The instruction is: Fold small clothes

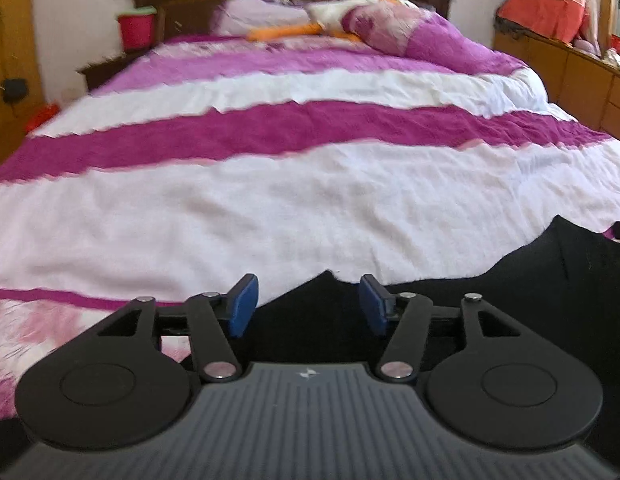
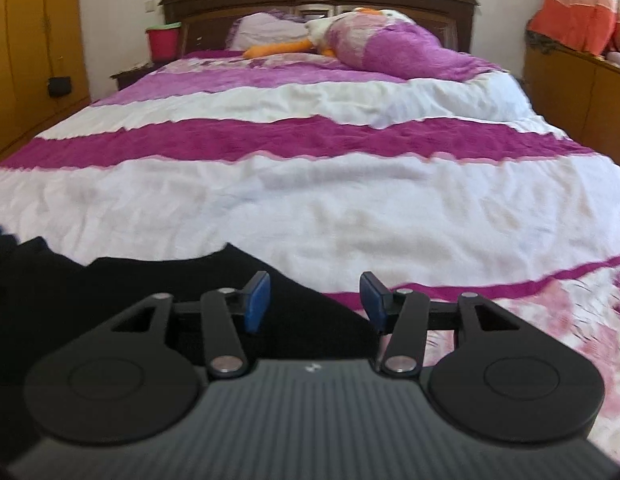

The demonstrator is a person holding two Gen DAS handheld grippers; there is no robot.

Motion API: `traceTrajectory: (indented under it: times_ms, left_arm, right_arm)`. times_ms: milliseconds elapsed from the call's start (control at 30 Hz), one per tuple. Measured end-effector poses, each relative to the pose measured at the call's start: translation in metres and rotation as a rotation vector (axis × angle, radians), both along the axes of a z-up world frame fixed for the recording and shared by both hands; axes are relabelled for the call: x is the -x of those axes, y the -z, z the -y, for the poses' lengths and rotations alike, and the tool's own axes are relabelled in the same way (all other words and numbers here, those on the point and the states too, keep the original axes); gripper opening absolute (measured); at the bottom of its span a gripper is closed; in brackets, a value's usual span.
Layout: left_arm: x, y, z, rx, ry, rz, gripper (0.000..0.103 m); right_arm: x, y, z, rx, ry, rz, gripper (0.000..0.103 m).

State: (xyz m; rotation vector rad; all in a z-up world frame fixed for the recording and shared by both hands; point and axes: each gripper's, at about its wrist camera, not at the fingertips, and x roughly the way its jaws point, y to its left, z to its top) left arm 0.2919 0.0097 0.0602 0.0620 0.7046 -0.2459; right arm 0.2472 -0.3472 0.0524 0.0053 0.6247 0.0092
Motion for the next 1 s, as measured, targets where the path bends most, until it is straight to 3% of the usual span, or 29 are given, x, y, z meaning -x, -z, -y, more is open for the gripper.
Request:
traceTrajectory:
  times_ms: [167,300,367,400,433,467,500,667,767,867,1000]
  left_arm:
    - [-0.03,0.019,0.002,-0.021,0.046,-0.071,0.068]
    - [-0.038,0.035,-0.001,0.009,0.066,-0.119,0.068]
    - [-0.032,0.037,0.002,0.014,0.089,-0.098,0.053]
    - [-0.027,0.037,0.004,0.015,0.104,-0.087,0.027]
    - [-0.023,0.036,0.008,0.005,0.099,-0.073,0.012]
    - [-0.019,0.035,0.011,-0.011,0.083,-0.047,0.01]
    - [-0.013,0.033,0.014,-0.023,0.067,-0.008,0.009]
    - [-0.001,0.033,0.033,-0.16,-0.054,0.168,0.007]
    - [-0.013,0.043,0.033,-0.178,-0.111,0.13,0.007]
    - [-0.021,0.052,0.021,-0.148,-0.144,0.088,0.007]
    - [-0.024,0.052,0.016,-0.132,-0.158,0.078,0.009]
  right_arm:
    - [-0.027,0.014,-0.012,-0.009,-0.045,-0.058,0.052]
    - [-0.045,0.027,-0.022,0.027,-0.066,-0.082,0.052]
    - [-0.05,0.034,-0.028,0.051,-0.084,-0.089,0.052]
    - [-0.049,0.037,-0.029,0.054,-0.093,-0.085,0.052]
    - [-0.048,0.038,-0.031,0.048,-0.106,-0.078,0.043]
    - [-0.045,0.039,-0.032,0.036,-0.127,-0.066,0.031]
    - [-0.042,0.039,-0.032,0.033,-0.133,-0.051,0.008]
    - [-0.028,0.034,-0.03,0.093,0.032,0.101,0.004]
    - [-0.034,0.041,-0.022,0.068,0.055,0.057,0.004]
    - [-0.038,0.05,-0.017,0.045,0.065,0.024,0.003]
    - [-0.042,0.055,-0.023,0.081,0.068,0.006,0.003]
